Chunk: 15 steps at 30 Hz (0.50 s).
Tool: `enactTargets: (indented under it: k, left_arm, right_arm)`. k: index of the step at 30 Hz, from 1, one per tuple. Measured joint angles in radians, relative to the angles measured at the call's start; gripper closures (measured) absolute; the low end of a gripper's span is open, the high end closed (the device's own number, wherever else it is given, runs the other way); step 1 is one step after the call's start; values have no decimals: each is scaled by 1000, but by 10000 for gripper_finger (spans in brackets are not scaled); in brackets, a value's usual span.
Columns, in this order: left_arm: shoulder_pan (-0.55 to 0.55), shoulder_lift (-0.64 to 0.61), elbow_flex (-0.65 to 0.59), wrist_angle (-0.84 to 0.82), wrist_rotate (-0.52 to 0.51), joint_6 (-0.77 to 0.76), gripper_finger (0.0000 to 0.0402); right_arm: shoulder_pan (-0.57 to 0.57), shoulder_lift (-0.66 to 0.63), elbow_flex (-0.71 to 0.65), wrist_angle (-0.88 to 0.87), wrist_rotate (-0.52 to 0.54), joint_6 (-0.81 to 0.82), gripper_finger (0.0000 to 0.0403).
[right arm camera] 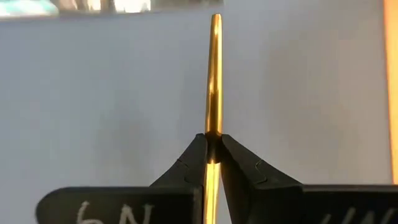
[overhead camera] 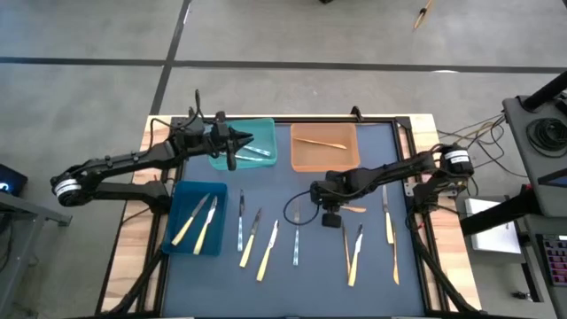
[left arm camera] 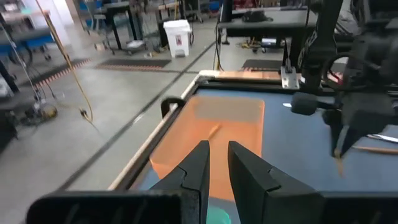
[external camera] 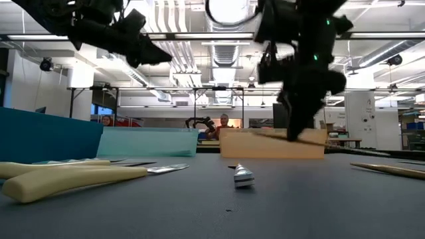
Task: Sort silverware by color (type)
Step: Put the golden knife into the orange bin
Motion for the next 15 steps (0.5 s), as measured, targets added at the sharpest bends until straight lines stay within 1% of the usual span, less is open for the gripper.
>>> enactTargets:
  k: [8,15]
  left_arm:
    - [0,0,74,0,0,83,361]
    - [0,0,69,6,2,98,361]
  right_arm:
    - [0,-23,147,17,-7,-74,384]
    - [1,-22,281,35,-4,-164,384]
